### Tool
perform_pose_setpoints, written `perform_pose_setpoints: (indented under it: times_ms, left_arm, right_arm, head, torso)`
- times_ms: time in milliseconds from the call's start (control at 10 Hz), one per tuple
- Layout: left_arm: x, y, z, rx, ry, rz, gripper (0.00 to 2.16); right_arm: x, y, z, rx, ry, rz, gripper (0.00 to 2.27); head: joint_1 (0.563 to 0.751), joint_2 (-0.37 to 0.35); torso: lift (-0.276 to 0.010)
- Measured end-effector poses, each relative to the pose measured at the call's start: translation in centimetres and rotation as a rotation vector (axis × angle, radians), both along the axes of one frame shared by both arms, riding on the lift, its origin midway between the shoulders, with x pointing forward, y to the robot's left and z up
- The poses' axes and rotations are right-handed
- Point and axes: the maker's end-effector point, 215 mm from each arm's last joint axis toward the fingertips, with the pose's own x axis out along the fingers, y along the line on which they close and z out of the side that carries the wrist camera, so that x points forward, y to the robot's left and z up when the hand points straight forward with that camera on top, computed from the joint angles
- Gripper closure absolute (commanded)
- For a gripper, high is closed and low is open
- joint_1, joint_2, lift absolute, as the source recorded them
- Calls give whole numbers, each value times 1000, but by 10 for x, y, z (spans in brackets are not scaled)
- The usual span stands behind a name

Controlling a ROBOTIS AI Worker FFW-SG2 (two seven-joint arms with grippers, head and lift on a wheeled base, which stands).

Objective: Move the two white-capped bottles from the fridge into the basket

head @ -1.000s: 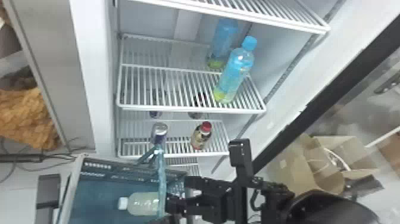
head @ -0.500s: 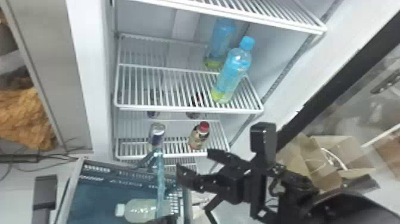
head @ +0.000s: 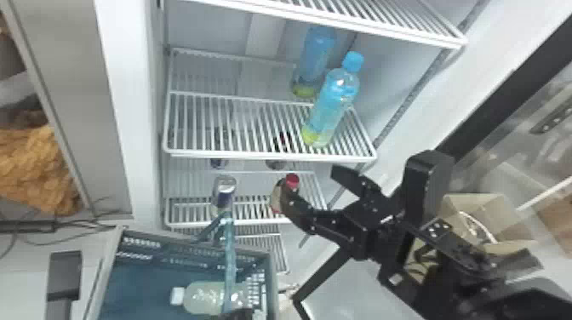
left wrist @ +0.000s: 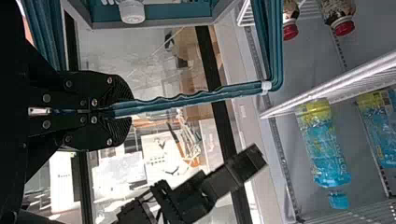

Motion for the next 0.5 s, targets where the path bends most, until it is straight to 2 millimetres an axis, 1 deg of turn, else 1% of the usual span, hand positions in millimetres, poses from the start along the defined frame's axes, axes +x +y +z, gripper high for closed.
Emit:
perform_pose_setpoints:
  times_ms: [300,500]
  left_arm:
    - [1,0,0,0,0,2,1193]
    - [1,1,-1,2,1,5,1193]
  right_arm:
    - [19,-4,26,20,-173,-18,116]
    - [25,-9,37,43,-273,-37,116]
  head:
    - [695,-350]
    - [695,-350]
  torso:
    - [0]
    - [0]
